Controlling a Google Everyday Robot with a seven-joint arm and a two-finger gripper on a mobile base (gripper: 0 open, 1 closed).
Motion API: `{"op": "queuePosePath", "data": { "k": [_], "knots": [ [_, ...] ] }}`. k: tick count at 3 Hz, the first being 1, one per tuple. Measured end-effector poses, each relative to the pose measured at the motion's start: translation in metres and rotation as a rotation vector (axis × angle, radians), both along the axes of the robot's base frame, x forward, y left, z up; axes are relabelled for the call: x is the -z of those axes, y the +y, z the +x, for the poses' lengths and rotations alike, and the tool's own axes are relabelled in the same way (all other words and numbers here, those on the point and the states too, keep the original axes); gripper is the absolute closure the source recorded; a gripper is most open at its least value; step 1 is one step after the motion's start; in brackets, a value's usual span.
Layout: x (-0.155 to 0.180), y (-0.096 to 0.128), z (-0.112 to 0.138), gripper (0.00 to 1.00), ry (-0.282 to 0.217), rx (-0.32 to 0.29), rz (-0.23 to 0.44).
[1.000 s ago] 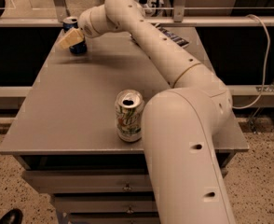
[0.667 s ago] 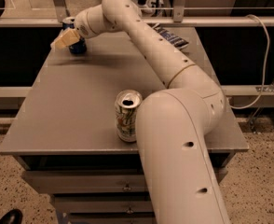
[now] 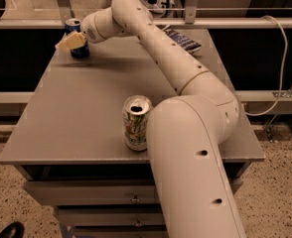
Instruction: Move pepsi can near blue chip bag
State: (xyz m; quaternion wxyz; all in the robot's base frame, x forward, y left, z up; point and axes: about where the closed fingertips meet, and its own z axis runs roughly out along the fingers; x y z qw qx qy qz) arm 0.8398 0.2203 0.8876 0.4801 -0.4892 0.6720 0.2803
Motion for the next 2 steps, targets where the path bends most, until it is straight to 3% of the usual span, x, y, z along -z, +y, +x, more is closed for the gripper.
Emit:
{"op": "queuePosePath", "data": {
  "k": [1, 2],
  "knots": [
    [-0.015, -0.016, -0.002, 0.59, -0.017, 0.012, 0.019],
    [-0.054, -0.037, -0.014, 0.83, -0.086, 0.008, 0.038]
  ]
}}
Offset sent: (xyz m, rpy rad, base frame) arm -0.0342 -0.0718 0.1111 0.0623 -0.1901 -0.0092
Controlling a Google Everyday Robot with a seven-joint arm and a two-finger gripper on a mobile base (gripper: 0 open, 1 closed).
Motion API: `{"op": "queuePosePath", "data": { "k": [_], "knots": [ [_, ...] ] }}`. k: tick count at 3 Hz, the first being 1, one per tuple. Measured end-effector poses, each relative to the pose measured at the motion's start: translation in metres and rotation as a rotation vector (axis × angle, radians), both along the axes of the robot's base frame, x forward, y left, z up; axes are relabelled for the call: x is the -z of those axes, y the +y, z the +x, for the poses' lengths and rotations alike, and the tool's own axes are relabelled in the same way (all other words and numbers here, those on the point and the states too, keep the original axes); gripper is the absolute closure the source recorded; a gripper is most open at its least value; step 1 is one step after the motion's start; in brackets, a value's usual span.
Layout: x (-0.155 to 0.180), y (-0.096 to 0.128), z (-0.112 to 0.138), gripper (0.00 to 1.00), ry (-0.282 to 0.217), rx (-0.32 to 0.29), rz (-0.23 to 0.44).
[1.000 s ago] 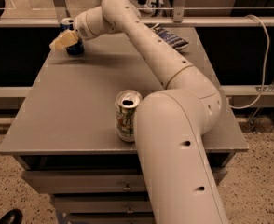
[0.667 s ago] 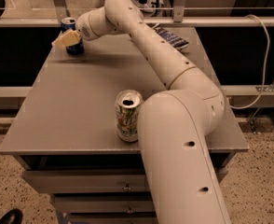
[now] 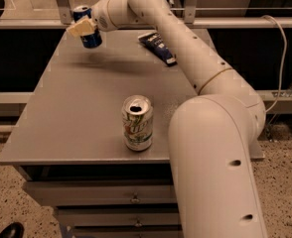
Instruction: Move pepsi can near blue chip bag
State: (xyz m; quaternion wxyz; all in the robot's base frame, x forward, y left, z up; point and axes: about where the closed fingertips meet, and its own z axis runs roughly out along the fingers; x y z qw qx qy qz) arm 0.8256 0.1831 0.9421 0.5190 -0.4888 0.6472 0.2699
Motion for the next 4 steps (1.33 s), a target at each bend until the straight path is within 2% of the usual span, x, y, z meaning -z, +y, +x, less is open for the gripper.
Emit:
{"op": "queuePosePath", "data": {
  "k": [1, 2, 3, 4],
  "knots": [
    [-0.062, -0.07, -0.028, 1.0, -0.12, 0.079, -0.038],
    [-0.05, -0.122, -0.049, 1.0, -0.11, 0.152, -0.089],
    [-0.024, -0.176, -0.079, 1.0, -0.089, 0.215, -0.095],
    [0.014, -0.24, -0.106, 1.0, -0.057, 0.29, -0.108]
  ]
}}
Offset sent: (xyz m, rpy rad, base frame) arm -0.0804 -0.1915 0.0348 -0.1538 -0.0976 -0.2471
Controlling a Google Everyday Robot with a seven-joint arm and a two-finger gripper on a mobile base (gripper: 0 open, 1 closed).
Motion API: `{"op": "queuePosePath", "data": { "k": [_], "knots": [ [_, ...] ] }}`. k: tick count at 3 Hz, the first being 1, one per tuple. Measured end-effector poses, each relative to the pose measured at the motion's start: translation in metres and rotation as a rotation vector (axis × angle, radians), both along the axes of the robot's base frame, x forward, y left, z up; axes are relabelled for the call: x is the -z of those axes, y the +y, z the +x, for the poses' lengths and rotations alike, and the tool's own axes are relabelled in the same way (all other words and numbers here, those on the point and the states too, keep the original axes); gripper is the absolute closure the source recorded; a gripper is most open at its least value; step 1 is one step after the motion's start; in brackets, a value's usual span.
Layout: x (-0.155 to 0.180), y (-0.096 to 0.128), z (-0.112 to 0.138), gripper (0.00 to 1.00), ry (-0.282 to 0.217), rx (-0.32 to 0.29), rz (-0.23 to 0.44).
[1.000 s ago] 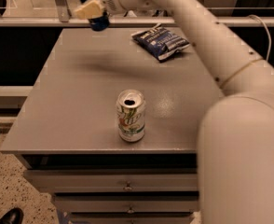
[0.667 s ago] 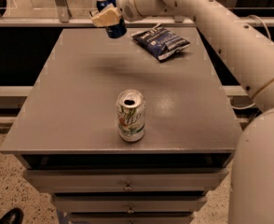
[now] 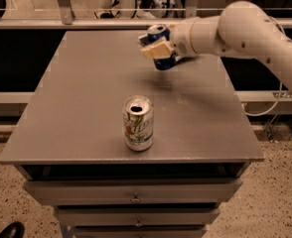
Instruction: Move pepsi can near blue chip bag
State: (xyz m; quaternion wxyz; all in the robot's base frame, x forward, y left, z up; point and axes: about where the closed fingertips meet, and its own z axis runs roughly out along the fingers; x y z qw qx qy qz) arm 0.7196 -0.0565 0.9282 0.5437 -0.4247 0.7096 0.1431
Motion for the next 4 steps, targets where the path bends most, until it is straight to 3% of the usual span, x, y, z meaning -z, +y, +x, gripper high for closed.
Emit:
{"op": "queuePosePath", "data": {
  "k": [1, 2, 3, 4],
  "knots": [
    [0.023, -0.057, -0.017, 1.0, -0.007, 0.077, 0.005],
    [0.029, -0.097, -0.021, 1.0, -0.058, 0.13, 0.025],
    [0.022, -0.124, -0.01, 1.0, -0.16, 0.158, 0.055],
    [0.011, -0.135, 0.002, 1.0, -0.224, 0.168, 0.08]
  ]
}}
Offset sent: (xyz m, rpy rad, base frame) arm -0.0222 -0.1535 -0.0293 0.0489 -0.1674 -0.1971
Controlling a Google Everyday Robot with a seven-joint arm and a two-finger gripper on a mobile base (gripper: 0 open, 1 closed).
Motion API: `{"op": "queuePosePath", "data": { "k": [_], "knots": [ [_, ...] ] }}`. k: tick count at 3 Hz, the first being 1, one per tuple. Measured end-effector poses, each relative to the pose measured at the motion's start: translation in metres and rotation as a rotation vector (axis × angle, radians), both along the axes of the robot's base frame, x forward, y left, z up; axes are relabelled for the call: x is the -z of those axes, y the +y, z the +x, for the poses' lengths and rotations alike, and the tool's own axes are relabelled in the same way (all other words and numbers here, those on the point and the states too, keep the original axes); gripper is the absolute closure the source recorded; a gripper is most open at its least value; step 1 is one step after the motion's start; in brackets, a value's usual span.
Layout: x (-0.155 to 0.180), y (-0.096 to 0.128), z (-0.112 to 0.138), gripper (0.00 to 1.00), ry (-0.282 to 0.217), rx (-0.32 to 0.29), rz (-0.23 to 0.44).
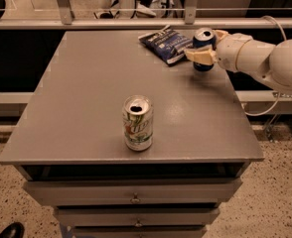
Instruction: Move pepsi can near blue chip bag
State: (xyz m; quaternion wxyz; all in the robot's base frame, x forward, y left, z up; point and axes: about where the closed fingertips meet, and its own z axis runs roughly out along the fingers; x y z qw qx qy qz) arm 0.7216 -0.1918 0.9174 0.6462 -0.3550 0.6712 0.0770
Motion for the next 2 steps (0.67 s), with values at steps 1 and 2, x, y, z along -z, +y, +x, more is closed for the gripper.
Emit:
{"op": "queuePosePath", "data": {
  "k": [1, 2],
  "knots": [
    [-0.004, -0.003, 0.015, 0.85, -0.006, 0.001, 0.031],
    [-0.005, -0.002, 0.029, 0.62, 0.017, -0.001, 0.063]
  ]
}}
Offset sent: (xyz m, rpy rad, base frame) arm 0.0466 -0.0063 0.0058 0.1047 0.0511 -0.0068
